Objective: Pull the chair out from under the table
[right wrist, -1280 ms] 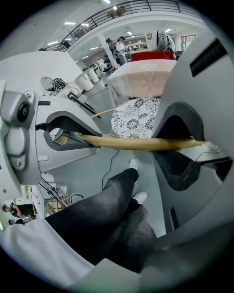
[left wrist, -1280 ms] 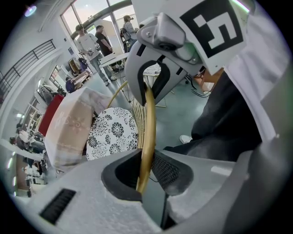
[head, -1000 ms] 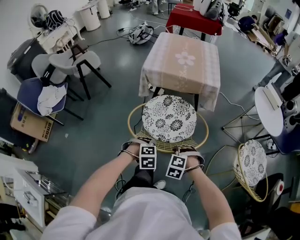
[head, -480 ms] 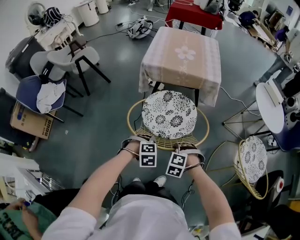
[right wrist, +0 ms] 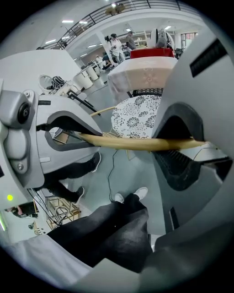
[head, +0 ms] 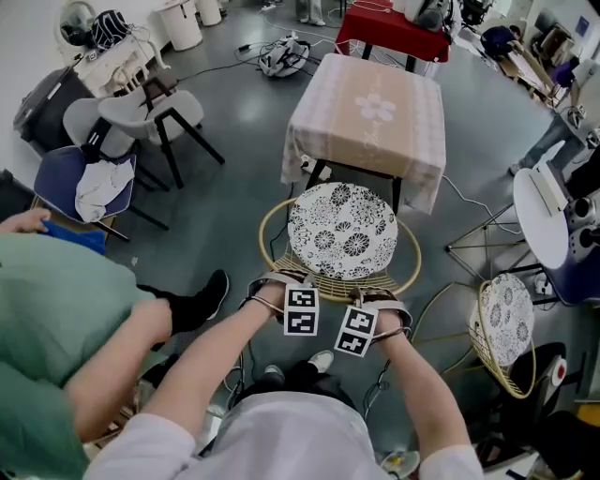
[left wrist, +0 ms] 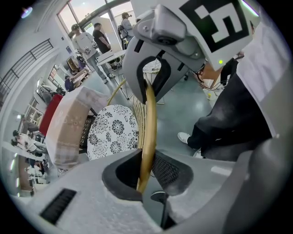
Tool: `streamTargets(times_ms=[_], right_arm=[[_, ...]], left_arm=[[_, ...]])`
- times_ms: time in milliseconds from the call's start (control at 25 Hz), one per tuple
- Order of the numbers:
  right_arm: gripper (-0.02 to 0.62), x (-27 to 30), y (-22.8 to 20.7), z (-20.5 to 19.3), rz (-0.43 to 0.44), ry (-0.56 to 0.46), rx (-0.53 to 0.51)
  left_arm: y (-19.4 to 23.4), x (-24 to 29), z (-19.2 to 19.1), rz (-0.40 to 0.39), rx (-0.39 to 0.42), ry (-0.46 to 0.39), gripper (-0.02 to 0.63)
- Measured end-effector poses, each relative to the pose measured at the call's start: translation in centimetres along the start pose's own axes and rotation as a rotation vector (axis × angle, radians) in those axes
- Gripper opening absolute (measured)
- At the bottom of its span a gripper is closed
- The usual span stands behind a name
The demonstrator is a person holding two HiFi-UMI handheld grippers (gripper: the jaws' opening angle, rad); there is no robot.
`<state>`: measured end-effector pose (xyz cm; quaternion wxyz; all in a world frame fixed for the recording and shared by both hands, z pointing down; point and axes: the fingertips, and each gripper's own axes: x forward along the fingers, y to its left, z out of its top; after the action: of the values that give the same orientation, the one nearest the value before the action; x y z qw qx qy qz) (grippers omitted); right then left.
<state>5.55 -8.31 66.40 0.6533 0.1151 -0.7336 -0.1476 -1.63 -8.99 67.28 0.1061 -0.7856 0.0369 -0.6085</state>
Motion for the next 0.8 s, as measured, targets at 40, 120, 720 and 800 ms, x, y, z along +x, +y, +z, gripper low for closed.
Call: streamTargets(times_ms=[40,120,720,800], right_arm=[[0.026,-0.1,0.2,0.1,0.000,-0.001,0.001],[0.026,-0.4,0.7,0.3,0.001,-0.002,0.003],[0.026,-1.8,5.1,1.2,0.008,0.014,0.028],[0.026,-2.0,5.8,1.5,0.008,0.017,0.033]], left_arm=[[-0.2,-0.1,-0.1,-0.001,0.002,0.000,0.058],[-0.7,-0.3,-0.1,-0.002,0.004,0.001,0.060],[-5.3,-1.2,-0.3,-0.021,0.045,-0.001,0.058],[-6.0,-1.3,-0.4,-0.024,0.048,-0.002,0.058]])
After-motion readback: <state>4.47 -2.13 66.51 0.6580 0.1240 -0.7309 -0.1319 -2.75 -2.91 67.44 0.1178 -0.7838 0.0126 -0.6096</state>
